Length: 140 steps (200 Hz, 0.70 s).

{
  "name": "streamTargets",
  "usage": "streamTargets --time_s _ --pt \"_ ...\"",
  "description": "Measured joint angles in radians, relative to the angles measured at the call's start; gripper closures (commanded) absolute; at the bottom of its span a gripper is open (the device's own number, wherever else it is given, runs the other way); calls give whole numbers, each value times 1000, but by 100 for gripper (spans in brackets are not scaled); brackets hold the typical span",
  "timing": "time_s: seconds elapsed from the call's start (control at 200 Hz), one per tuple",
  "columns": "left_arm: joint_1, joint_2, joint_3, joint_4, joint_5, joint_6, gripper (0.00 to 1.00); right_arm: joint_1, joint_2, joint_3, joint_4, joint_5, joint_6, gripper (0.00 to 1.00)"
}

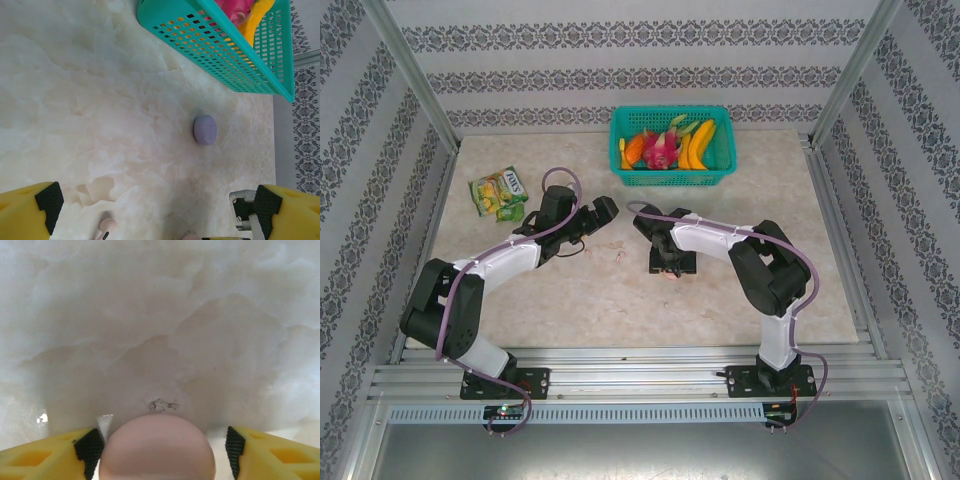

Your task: Insert wireless bluetooth earbuds into charging case

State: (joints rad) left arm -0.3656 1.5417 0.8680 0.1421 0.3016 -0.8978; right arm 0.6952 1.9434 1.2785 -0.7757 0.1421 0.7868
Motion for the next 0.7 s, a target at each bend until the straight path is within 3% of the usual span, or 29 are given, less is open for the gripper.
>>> streamTargets --time_s 0.41,0.699 --pt "-1 0 0 -3 -1 0 0 0 -12 -18 21 -54 227 24" --pt "-1 0 0 -8 0 1 0 0 -12 -18 22 -58 253 30"
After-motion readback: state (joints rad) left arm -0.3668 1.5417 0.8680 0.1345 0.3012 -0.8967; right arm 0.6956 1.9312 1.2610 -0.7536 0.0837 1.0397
